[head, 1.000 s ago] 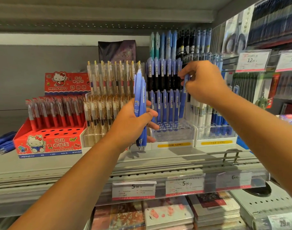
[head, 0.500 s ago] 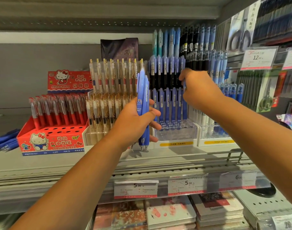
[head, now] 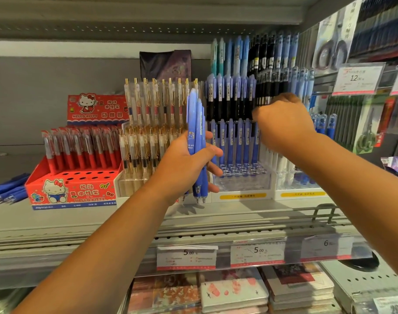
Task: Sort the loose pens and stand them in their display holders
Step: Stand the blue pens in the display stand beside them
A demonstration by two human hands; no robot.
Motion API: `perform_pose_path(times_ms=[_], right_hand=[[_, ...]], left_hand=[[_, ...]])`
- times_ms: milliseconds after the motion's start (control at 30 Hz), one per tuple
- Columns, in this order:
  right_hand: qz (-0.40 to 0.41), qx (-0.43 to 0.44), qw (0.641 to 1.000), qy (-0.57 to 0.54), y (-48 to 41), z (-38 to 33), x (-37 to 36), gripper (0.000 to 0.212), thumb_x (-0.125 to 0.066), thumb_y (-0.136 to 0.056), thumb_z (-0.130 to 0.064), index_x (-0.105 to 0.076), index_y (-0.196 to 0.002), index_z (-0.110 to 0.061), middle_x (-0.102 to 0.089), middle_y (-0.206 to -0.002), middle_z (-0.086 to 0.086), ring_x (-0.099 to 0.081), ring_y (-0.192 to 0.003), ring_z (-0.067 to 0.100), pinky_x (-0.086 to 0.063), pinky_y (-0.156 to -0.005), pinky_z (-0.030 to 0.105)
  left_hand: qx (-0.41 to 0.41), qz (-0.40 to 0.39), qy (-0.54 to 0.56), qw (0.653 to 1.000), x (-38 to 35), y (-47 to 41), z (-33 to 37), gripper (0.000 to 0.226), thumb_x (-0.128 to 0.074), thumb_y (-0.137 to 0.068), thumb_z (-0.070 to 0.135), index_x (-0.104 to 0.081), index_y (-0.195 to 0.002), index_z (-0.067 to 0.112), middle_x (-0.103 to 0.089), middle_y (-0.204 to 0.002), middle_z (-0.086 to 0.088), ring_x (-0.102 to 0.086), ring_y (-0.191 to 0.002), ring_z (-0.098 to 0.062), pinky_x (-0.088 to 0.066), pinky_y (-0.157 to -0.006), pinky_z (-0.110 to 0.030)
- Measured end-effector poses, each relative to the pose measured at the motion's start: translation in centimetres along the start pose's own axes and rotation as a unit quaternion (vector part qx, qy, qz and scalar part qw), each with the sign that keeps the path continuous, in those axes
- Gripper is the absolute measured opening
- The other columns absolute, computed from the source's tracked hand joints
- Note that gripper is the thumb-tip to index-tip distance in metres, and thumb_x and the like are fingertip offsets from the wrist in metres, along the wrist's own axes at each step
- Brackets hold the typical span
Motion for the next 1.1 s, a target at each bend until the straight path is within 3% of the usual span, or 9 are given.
perform_pose_path(times_ms=[167, 233, 333, 433, 533, 767, 867, 967, 1100], right_hand=[[0.066, -0.020, 0.997, -0.030, 1.0, 0.0, 1.8, 0.024, -0.055, -0.087, -0.012, -0.070, -0.106, -0.012, -0.068, -0.100, 0.014, -0.052, -0.112, 0.037, -0.033, -0.106, 0.045], [0.099, -0.005, 0.979, -0.177, 1.4, -0.8, 3.1, 0.030, -0.052, -0.091, -0.012, -0.070, -0.115, -0.014, -0.070, -0.111, 0.009, -0.054, -0.112, 0.032, -0.041, -0.097, 0.042], [0.011, 0.004, 0.836, -0.549, 1.6, -2.8, 3.2, 0.023, -0.059, -0.094, -0.016, -0.070, -0.114, -0.018, -0.072, -0.107, -0.002, -0.065, -0.093, 0.008, -0.053, -0.079, 0.023], [-0.056, 0.002, 0.689, -0.723, 1.9, -4.8, 2.9, 0.021, -0.069, -0.090, -0.015, -0.069, -0.111, -0.014, -0.073, -0.093, 0.001, -0.070, -0.076, 0.010, -0.056, -0.066, 0.021], [-0.067, 0.001, 0.651, -0.756, 1.9, -5.6, 2.5, 0.028, -0.073, -0.086, -0.010, -0.066, -0.112, -0.012, -0.069, -0.089, 0.006, -0.069, -0.077, 0.016, -0.056, -0.068, 0.028], [-0.081, -0.051, 0.560, -0.823, 2.0, -5.4, 0.3, 0.017, -0.068, -0.087, 0.002, -0.066, -0.100, -0.008, -0.067, -0.082, 0.007, -0.068, -0.077, 0.019, -0.055, -0.068, 0.030], [-0.068, -0.067, 0.518, -0.850, 2.1, -5.3, 0.0, 0.022, -0.064, -0.088, 0.006, -0.060, -0.108, -0.002, -0.066, -0.088, 0.013, -0.073, -0.081, 0.022, -0.057, -0.066, 0.028], [-0.056, -0.084, 0.504, -0.857, 2.0, -5.2, -0.4, 0.030, -0.064, -0.089, 0.005, -0.054, -0.116, -0.001, -0.067, -0.094, 0.016, -0.073, -0.081, 0.029, -0.060, -0.069, 0.034], [-0.012, -0.085, 0.511, -0.855, 1.7, -4.8, -0.4, 0.016, -0.060, -0.091, 0.006, -0.064, -0.103, -0.004, -0.066, -0.093, 0.018, -0.073, -0.076, 0.029, -0.059, -0.068, 0.034]], left_hand=[[-0.031, -0.016, 0.010, 0.999, -0.2, 0.0, 0.2, 0.035, -0.058, -0.096, 0.016, -0.047, -0.122, 0.035, -0.070, -0.099, -0.015, -0.055, -0.057, -0.029, -0.055, -0.053, -0.041], [-0.027, -0.021, 0.015, 0.999, -0.2, 0.0, 0.1, 0.044, -0.062, -0.090, 0.025, -0.041, -0.125, 0.042, -0.068, -0.098, -0.021, -0.054, -0.057, -0.033, -0.054, -0.055, -0.042], [-0.038, -0.015, 0.028, 0.999, -0.3, 0.0, 0.5, 0.034, -0.069, -0.080, 0.034, -0.051, -0.107, 0.044, -0.066, -0.094, -0.025, -0.056, -0.057, -0.034, -0.054, -0.053, -0.043], [-0.052, -0.004, 0.032, 0.998, -0.1, 0.0, 0.8, 0.033, -0.070, -0.086, 0.025, -0.055, -0.113, 0.036, -0.068, -0.087, -0.013, -0.061, -0.058, -0.027, -0.055, -0.051, -0.041], [-0.050, 0.000, 0.036, 0.998, 0.1, 0.2, 0.9, 0.035, -0.061, -0.097, 0.015, -0.051, -0.125, 0.034, -0.070, -0.080, 0.000, -0.063, -0.058, -0.023, -0.057, -0.051, -0.040], [-0.052, 0.004, 0.027, 0.998, -0.1, 0.4, 1.1, 0.021, -0.056, -0.099, 0.015, -0.062, -0.108, 0.033, -0.072, -0.095, -0.010, -0.069, -0.067, -0.027, -0.060, -0.057, -0.042], [-0.048, 0.036, 0.021, 0.998, 0.6, 0.2, 1.1, 0.018, -0.052, -0.102, 0.013, -0.055, -0.110, 0.028, -0.075, -0.091, 0.005, -0.073, -0.073, -0.025, -0.060, -0.059, -0.037], [-0.051, 0.062, 0.012, 0.997, 1.1, 0.1, 1.1, 0.014, -0.050, -0.102, 0.013, -0.052, -0.101, 0.027, -0.072, -0.081, 0.022, -0.074, -0.073, -0.017, -0.060, -0.058, -0.031], [-0.054, 0.093, 0.004, 0.994, 1.6, 0.2, 1.3, 0.011, -0.051, -0.103, 0.017, -0.054, -0.100, 0.027, -0.072, -0.084, 0.015, -0.074, -0.076, -0.011, -0.058, -0.055, -0.026]])
Point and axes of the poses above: each hand's wrist, its own y-axis away from the middle knuckle, its own x-axis out of the back of the hand, z = x × y, the point moved 10 cm from there along -y, towards the middle knuckle
